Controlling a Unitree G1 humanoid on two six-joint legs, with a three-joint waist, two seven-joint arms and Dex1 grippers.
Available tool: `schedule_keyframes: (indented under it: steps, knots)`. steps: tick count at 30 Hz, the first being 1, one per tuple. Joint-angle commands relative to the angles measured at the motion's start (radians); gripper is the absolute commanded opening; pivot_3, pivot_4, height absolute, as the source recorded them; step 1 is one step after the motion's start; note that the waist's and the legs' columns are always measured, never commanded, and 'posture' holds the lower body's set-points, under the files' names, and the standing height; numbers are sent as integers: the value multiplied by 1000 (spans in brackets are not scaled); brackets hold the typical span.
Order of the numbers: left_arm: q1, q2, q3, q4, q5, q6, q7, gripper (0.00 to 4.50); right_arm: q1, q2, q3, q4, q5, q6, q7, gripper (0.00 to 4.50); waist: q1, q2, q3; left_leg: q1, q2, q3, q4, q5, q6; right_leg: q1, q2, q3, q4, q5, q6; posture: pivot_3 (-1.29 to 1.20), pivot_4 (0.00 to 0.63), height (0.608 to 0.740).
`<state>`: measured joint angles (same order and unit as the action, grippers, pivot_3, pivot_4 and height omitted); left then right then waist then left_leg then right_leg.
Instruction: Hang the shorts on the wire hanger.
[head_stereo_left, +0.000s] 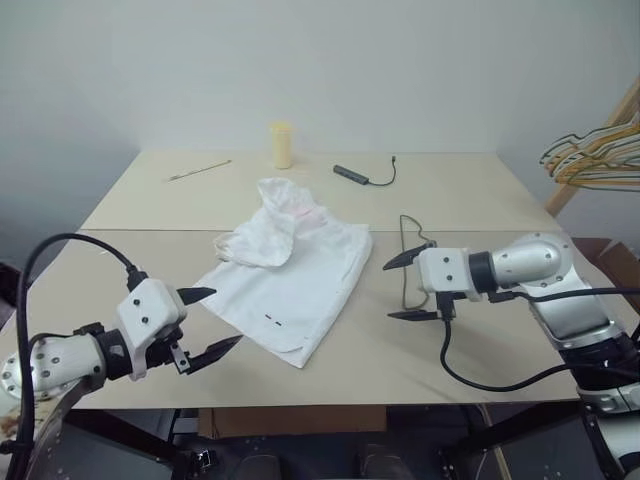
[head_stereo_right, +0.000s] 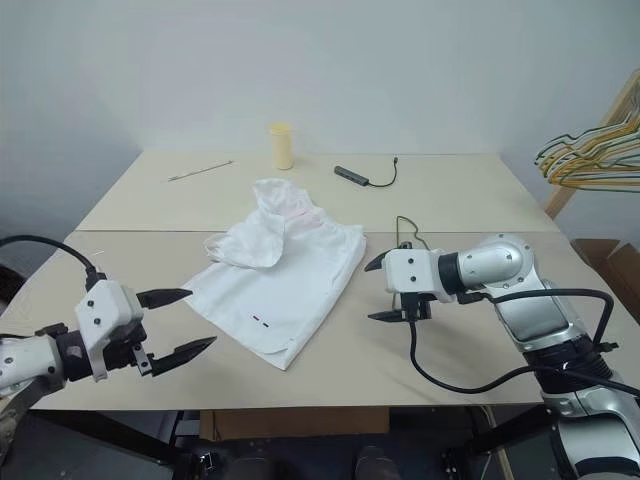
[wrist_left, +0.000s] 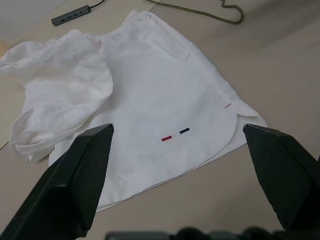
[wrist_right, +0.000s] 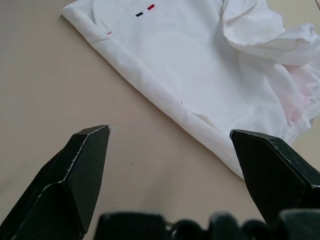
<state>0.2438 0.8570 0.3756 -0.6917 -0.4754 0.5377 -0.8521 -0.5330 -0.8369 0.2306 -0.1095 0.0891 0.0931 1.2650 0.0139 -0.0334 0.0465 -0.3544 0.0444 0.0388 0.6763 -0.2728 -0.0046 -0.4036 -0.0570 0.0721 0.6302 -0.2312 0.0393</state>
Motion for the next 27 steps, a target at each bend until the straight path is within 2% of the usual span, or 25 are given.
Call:
schedule_keyframes:
  steps: [1,12,16,24,27]
  knots:
    - [-21,8,3,-9,-9,15,16,4500,-5,-6,-17,-26,7,-9,1,4455,0,0,0,0,0,0,0,0,0,0,0,0,0,0,0,117,0,740]
    - [-48,3,-16,-13,-20,48,31,4500,-6,-7,-18,-29,4,-3,-1,4455,0,0,0,0,0,0,0,0,0,0,0,0,0,0,0,108,0,740]
    - [-98,-16,-69,-1,-24,95,74,4500,-6,-5,-17,-21,5,3,-3,4455,0,0,0,0,0,0,0,0,0,0,0,0,0,0,0,115,0,740]
    - [-219,-146,-327,-23,-7,223,227,4500,8,-8,-31,-30,-4,17,-25,4455,1,0,0,-1,-1,-1,0,0,0,1,0,0,0,1,1,82,0,740]
    - [-247,-167,-476,-29,50,249,255,4500,20,-13,-33,-41,-12,25,-37,4455,-1,0,0,-1,-1,-2,0,0,0,1,0,0,0,1,0,68,0,740]
